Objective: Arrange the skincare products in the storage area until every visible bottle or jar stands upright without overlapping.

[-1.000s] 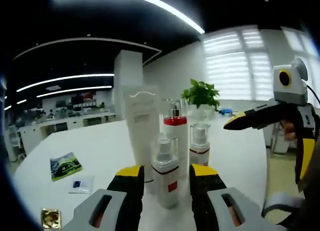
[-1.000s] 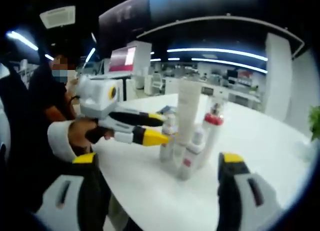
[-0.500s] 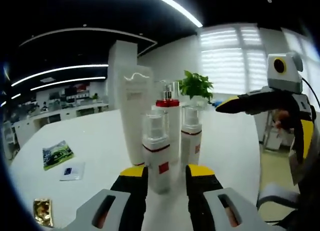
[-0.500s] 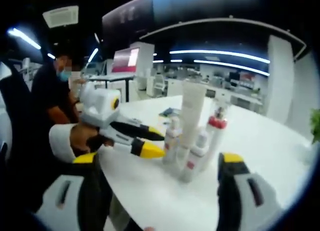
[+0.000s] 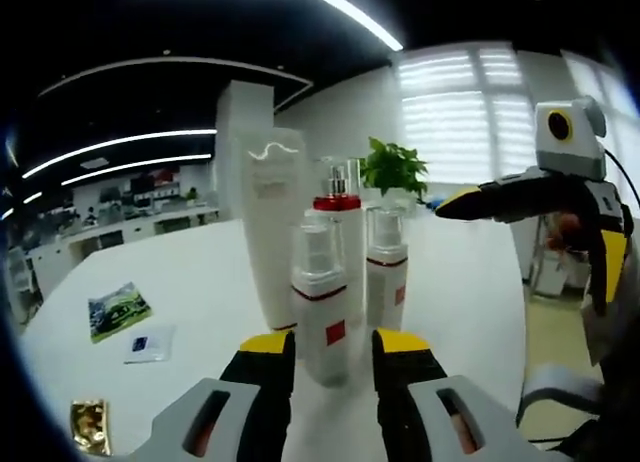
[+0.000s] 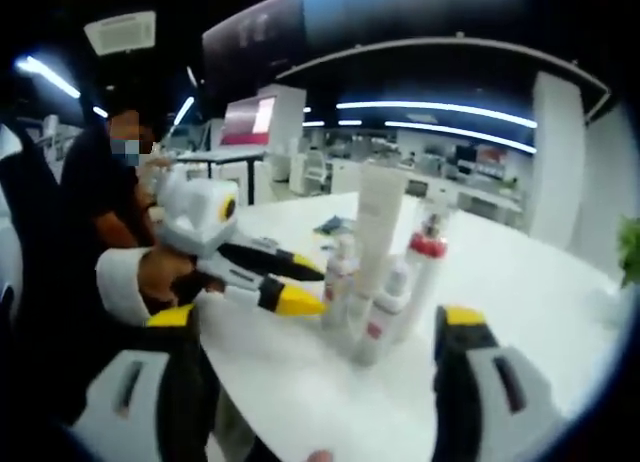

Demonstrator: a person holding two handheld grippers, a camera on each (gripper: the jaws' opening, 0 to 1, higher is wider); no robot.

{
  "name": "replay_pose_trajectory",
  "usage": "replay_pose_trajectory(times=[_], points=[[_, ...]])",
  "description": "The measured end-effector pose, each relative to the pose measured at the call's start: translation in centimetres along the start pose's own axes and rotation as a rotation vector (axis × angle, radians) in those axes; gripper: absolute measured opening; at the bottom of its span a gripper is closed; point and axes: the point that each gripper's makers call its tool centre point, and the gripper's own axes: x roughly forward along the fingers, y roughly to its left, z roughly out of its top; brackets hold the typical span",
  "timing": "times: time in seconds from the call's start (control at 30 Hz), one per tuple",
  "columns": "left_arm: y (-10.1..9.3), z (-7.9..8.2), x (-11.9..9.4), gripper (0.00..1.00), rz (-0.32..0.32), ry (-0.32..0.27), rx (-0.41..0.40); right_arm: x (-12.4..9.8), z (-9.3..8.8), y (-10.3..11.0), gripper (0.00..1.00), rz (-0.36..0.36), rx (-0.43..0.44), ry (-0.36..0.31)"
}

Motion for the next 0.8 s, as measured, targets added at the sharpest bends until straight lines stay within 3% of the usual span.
replay_pose_trajectory(times=[0.1,0.2,0.53,0.8], points=[[0.6,0.4,-0.6,0.33,0.016,-0.009,-0.003,-0.6,2.1,0.0,0.97,0.004,0.025,-0.101],[1.0,0.7,-1.2,0.35,0.020,-0.020,-0.019,-1.1,2.9,0.2,0.95,0.011,0.019,-0.140],[3.3,2.1,-2.8,0.40,0.028,-0.080,-0.083,-0.7,3.6,2.1,0.82,0.084,-0.001,-0.170],[5.1,2.1,-4.9,0.40,0.033,-0.083,-0.100,0.4,3.1,2.4,0.71,0.099,-0.010,-0.152]])
